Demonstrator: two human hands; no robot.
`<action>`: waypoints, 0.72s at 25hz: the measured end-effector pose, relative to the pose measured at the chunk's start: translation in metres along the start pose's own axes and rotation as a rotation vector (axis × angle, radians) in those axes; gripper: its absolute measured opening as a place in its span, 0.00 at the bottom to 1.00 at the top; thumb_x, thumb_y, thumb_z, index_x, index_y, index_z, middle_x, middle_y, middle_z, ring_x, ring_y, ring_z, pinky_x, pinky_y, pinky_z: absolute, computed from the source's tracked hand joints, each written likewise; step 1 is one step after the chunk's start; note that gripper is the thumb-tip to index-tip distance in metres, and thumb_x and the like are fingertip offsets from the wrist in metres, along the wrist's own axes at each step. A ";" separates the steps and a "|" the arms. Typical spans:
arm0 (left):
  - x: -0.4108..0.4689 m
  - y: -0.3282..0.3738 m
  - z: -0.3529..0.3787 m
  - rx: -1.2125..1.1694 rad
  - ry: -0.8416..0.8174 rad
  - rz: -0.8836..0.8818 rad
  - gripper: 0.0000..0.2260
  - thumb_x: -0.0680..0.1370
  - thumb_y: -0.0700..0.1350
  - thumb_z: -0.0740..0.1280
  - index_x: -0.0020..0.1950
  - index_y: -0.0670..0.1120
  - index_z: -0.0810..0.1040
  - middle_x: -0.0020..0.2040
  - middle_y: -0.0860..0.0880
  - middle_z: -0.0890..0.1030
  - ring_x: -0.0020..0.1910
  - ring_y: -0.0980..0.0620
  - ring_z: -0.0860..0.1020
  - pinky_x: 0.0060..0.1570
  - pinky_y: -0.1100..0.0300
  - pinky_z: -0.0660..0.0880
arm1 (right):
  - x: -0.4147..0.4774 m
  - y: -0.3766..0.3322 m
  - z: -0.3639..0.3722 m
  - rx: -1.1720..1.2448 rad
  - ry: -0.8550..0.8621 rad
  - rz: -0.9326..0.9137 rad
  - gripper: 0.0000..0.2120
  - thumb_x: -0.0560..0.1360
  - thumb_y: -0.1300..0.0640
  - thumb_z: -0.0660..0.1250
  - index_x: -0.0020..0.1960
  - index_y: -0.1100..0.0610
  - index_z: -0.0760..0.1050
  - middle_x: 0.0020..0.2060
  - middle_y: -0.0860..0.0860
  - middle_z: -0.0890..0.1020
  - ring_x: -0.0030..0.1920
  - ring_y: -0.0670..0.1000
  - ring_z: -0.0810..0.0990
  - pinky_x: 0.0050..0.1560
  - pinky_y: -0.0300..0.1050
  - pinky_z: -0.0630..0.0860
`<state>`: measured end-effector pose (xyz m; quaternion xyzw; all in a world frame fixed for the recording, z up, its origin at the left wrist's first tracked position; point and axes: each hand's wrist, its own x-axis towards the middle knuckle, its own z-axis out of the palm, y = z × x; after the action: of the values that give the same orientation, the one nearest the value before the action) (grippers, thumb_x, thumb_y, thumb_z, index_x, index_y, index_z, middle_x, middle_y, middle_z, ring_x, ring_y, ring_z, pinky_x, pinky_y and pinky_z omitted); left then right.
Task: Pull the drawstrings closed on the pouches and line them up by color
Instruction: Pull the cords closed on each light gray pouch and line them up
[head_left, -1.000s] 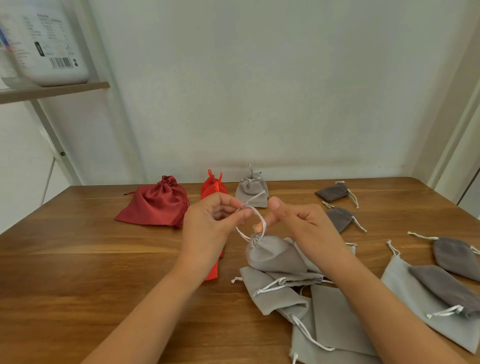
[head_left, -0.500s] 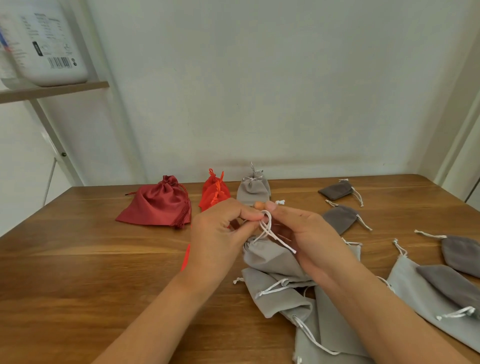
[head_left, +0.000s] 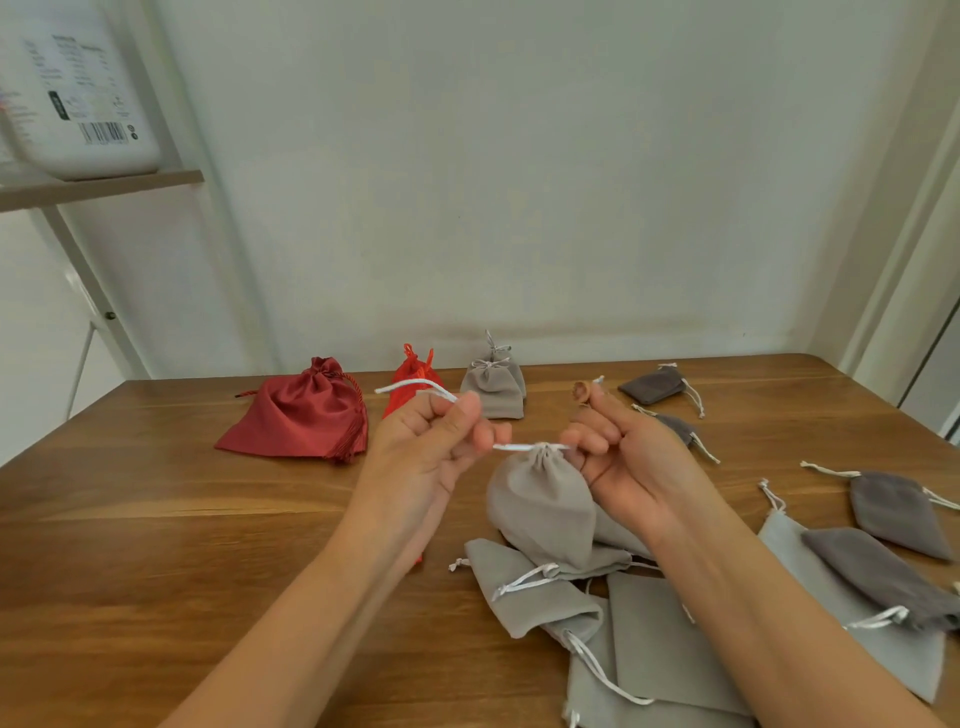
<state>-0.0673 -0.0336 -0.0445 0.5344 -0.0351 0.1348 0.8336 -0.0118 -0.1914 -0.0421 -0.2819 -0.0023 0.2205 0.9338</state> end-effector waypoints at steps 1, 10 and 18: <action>-0.002 0.000 0.002 0.031 -0.017 -0.014 0.07 0.70 0.42 0.66 0.37 0.41 0.70 0.26 0.48 0.76 0.33 0.51 0.81 0.47 0.57 0.80 | 0.000 -0.002 0.000 -0.012 -0.005 -0.011 0.14 0.82 0.59 0.54 0.40 0.61 0.70 0.21 0.47 0.60 0.19 0.44 0.61 0.22 0.37 0.71; 0.001 0.021 -0.014 0.263 0.028 -0.078 0.09 0.69 0.47 0.69 0.35 0.42 0.75 0.25 0.51 0.74 0.28 0.56 0.77 0.36 0.63 0.78 | -0.013 -0.011 0.003 -0.454 -0.272 -0.181 0.09 0.75 0.57 0.60 0.43 0.60 0.75 0.31 0.52 0.80 0.37 0.50 0.83 0.46 0.42 0.81; -0.010 0.010 0.001 0.661 -0.157 -0.047 0.12 0.78 0.47 0.65 0.41 0.43 0.84 0.21 0.56 0.71 0.22 0.61 0.68 0.29 0.69 0.67 | -0.025 0.005 0.013 -0.823 -0.422 -0.297 0.13 0.70 0.56 0.67 0.51 0.60 0.82 0.60 0.48 0.80 0.65 0.45 0.75 0.67 0.52 0.69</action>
<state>-0.0794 -0.0327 -0.0375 0.7852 -0.0415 0.0781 0.6129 -0.0381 -0.1906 -0.0308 -0.5738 -0.3187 0.1180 0.7452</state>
